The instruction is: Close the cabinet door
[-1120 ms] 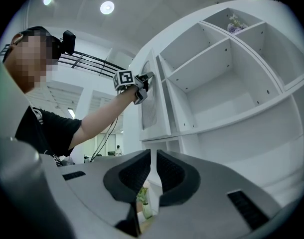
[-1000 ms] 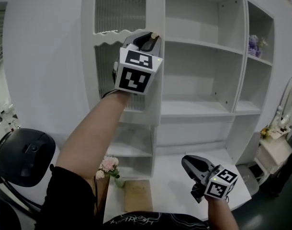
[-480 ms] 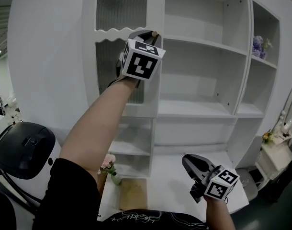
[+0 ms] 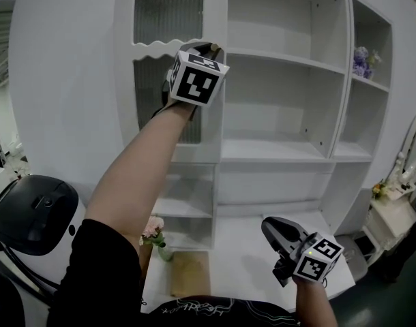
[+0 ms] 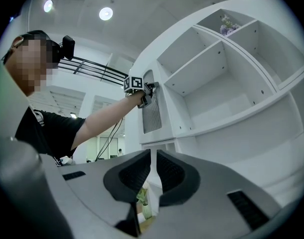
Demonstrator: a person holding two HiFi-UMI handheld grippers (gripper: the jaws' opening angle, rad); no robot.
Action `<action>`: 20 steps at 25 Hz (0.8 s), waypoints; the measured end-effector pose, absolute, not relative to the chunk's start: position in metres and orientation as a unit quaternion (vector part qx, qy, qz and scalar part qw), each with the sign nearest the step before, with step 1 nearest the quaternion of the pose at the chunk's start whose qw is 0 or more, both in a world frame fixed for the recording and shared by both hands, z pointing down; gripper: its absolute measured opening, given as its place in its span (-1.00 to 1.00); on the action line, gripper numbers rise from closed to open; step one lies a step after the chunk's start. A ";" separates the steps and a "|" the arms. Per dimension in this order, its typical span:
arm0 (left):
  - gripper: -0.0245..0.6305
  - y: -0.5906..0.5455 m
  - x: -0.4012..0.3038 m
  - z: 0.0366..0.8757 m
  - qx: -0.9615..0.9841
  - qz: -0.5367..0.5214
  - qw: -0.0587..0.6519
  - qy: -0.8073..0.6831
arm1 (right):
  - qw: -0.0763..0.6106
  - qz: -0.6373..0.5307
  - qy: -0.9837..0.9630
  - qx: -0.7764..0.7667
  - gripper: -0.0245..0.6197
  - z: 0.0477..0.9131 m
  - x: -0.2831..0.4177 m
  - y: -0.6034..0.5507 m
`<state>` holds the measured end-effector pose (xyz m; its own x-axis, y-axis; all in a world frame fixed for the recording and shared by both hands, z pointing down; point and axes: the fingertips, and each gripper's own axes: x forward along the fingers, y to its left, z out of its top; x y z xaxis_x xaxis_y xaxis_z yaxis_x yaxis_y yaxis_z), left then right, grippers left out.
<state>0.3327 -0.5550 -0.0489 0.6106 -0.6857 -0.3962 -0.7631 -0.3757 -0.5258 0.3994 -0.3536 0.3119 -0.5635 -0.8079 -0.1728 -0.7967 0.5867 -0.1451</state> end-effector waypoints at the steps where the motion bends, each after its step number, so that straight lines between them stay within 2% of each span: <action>1: -0.66 -0.555 0.332 -0.049 -0.830 0.055 0.342 0.436 | 0.110 -0.023 0.883 -0.455 -0.73 0.310 0.398 -0.351; 5: -0.60 -0.549 0.333 -0.049 -0.840 0.069 0.332 0.424 | 0.105 -0.012 0.878 -0.466 -0.73 0.303 0.398 -0.339; 6: -0.50 -0.546 0.334 -0.048 -0.844 0.070 0.331 0.416 | 0.105 -0.011 0.876 -0.470 -0.73 0.302 0.399 -0.336; 8: -0.13 -0.538 0.333 -0.043 -0.856 0.075 0.321 0.398 | 0.107 -0.012 0.872 -0.477 -0.73 0.304 0.399 -0.332; 14: -0.11 -0.497 0.308 -0.018 -0.901 0.074 0.282 0.321 | 0.100 -0.020 0.870 -0.482 -0.73 0.306 0.380 -0.324; 16: -0.17 -0.480 0.296 0.002 -0.919 0.060 0.265 0.287 | 0.098 -0.018 0.871 -0.481 -0.73 0.300 0.369 -0.323; 20: -0.41 -0.448 0.257 0.053 -0.954 0.048 0.197 0.220 | 0.098 -0.013 0.876 -0.473 -0.73 0.284 0.339 -0.324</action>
<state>0.2570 -0.4477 0.0527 0.8985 -0.4012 -0.1780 -0.4389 -0.8256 -0.3546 0.3386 -0.3236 0.2840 -0.5342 -0.8304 -0.1584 -0.8251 0.5529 -0.1158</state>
